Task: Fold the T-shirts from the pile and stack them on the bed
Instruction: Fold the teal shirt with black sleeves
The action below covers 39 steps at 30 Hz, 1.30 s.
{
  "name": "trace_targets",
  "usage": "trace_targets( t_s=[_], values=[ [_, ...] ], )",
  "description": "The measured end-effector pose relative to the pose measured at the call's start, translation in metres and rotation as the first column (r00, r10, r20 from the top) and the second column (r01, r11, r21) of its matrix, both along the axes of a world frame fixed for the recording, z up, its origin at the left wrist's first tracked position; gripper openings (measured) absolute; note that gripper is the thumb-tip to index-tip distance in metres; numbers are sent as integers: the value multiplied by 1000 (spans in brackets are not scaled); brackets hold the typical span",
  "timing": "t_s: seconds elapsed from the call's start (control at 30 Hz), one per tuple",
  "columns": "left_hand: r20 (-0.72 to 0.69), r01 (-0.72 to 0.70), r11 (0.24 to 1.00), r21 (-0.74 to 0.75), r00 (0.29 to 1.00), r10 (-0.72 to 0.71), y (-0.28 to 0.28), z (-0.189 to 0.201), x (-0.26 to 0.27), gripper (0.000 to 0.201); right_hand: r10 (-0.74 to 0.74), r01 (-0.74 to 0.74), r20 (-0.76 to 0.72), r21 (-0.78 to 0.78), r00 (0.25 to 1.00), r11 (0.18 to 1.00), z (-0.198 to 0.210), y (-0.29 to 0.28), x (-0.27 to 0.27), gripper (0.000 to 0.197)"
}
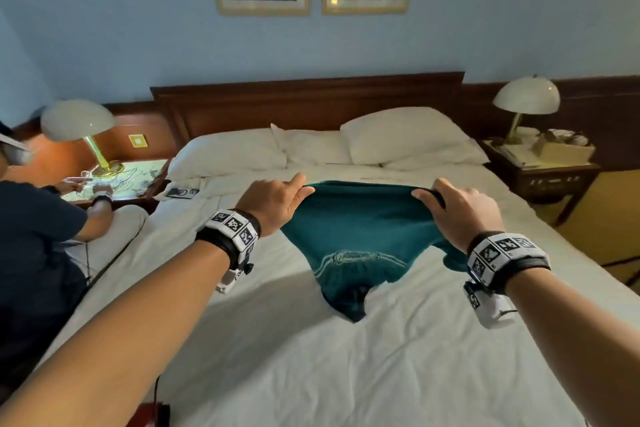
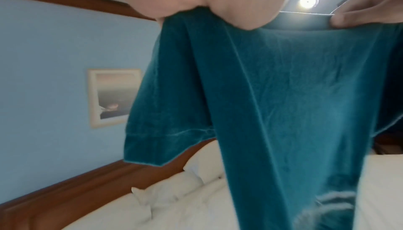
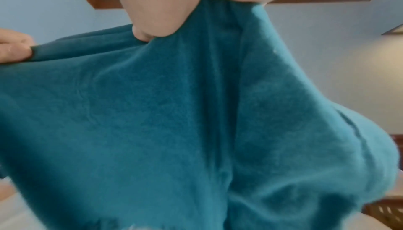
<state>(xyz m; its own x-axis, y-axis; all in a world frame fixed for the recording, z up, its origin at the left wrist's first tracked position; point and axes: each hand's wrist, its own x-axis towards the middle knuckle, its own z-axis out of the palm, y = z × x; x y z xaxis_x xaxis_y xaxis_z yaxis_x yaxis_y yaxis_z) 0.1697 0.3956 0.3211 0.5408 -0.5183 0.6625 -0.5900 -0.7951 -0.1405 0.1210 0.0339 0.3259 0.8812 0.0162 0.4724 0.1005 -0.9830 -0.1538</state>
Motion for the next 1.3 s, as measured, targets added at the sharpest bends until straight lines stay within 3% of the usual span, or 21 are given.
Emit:
trace_targets(
  t_s=[0.17,0.33,0.53,0.67,0.77,0.87,0.93,0.97,1.0,1.03,1.07,1.1,1.13,1.17,1.2,1.3],
  values=[
    [-196,3,1000,24,981,2,9,-114,-87,40,72,-78,-278,-11,958,997,-110,5,-88,56],
    [-455,-41,996,76,888,72,17,-236,-177,47,107,-149,-516,-41,850,988,-228,13,-173,61],
    [-717,-25,966,258,665,209,20,-368,-274,32,221,-259,-663,42,715,965,-362,13,-259,33],
    [-797,114,925,361,553,243,18,-420,-333,46,230,-339,-708,-15,667,941,-425,12,-311,32],
    [-854,150,915,375,440,278,20,-448,-367,37,256,-341,-701,20,665,940,-453,15,-347,20],
    [-882,184,903,389,357,307,19,-458,-394,8,205,-218,-742,82,638,973,-458,20,-372,49],
    [-903,-103,940,326,260,342,19,-454,-394,36,127,-55,-697,124,706,991,-460,16,-370,52],
    [-901,-273,919,285,250,354,19,-455,-390,40,57,47,-666,136,744,990,-461,12,-367,45],
    [-865,-413,875,251,309,394,21,-458,-385,33,-42,163,-651,127,758,979,-461,9,-362,32],
    [-824,-513,812,277,308,476,22,-458,-378,21,-136,286,-653,129,745,949,-464,3,-357,21],
    [-805,-592,740,319,244,541,22,-460,-371,19,-212,413,-680,147,702,899,-466,-3,-351,27],
    [-806,-615,680,399,120,580,22,-462,-364,28,-254,523,-719,176,647,834,-468,-8,-345,40],
    [-801,-609,635,475,0,599,23,-465,-359,35,-291,617,-757,184,585,765,-469,-11,-339,50],
    [-783,-593,607,529,-66,618,23,-469,-356,41,-320,692,-783,187,534,698,-472,-13,-333,55],
    [-766,-553,612,566,-78,638,22,-473,-355,44,-347,750,-801,179,487,637,-473,-14,-328,58],
    [-752,-492,654,575,-3,659,20,-481,-360,40,-367,858,-827,241,426,454,-482,-20,-315,59]
  ],
)
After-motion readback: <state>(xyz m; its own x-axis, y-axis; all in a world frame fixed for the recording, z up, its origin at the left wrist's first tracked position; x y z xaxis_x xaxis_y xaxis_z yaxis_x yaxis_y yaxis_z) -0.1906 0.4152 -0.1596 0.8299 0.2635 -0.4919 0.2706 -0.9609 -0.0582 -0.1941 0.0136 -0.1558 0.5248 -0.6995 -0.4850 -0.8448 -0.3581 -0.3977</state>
